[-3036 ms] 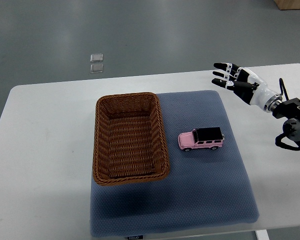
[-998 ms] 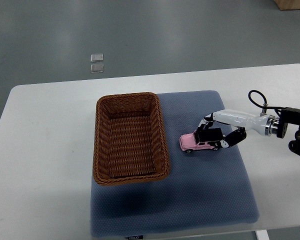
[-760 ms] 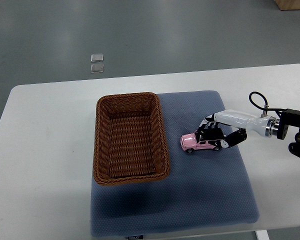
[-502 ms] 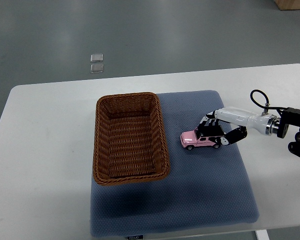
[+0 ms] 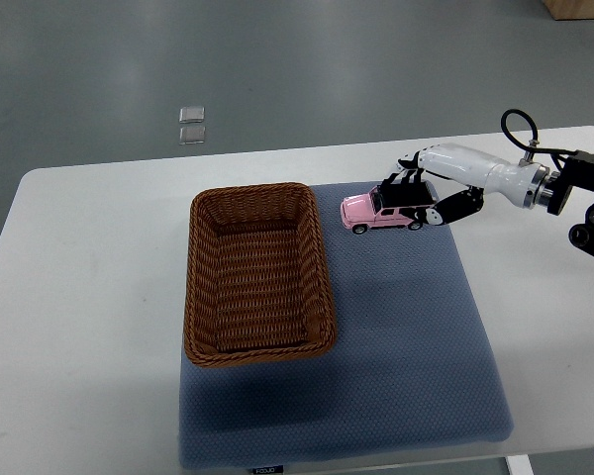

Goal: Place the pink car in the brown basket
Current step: 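Lift the pink SUV and carry it over the wicker basket, then lower the SUV into the basket and open the right hand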

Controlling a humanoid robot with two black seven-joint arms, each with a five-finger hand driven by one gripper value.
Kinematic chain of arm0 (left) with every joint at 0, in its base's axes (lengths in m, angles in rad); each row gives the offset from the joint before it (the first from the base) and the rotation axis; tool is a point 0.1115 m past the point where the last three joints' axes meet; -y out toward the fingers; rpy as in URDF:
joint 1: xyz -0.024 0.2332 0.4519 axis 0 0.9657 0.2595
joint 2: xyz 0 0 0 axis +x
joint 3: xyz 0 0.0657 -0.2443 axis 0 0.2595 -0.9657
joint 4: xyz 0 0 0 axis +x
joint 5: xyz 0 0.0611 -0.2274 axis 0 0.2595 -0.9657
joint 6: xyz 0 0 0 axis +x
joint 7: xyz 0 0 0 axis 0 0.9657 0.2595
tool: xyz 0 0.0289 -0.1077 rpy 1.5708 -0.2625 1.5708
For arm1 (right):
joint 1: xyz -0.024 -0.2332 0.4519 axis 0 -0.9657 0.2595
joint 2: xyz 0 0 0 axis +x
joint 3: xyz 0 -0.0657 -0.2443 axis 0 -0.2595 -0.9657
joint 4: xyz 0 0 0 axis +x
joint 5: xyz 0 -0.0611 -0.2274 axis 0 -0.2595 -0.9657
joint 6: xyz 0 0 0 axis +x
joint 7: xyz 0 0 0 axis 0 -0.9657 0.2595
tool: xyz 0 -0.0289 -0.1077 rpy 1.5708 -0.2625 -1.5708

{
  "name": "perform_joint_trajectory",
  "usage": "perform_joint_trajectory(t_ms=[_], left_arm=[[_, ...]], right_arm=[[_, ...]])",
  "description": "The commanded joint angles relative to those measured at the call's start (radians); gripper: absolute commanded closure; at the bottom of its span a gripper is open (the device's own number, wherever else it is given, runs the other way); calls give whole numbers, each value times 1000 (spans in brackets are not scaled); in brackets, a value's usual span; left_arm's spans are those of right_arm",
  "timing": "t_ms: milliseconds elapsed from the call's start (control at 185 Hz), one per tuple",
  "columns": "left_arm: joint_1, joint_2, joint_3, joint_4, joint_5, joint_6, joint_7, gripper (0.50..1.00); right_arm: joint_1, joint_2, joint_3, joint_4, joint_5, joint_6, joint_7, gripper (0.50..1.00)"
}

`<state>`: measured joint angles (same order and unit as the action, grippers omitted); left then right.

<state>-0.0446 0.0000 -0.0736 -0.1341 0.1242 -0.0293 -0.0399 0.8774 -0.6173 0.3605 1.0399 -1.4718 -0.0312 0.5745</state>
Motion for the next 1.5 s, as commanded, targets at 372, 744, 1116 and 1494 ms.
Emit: perform_joint_trajectory(t_ms=[372,744,1116,1494], left_arm=[[0,0,0,-1,0,0,0,500],[0,0,2,-10,0,0,0,500],[2,0,0,-5,0,0,0,500],[11,0,0,-2,0,0,0,500]], right_arm=[[149,223,-104,-30,13,54,-7,1000],[138,318,-199,-86,4,42,-7,1000],[143,373,-201,-89,11,22,-18,1000],[149,399,-207,-96,13,2,-16,763]])
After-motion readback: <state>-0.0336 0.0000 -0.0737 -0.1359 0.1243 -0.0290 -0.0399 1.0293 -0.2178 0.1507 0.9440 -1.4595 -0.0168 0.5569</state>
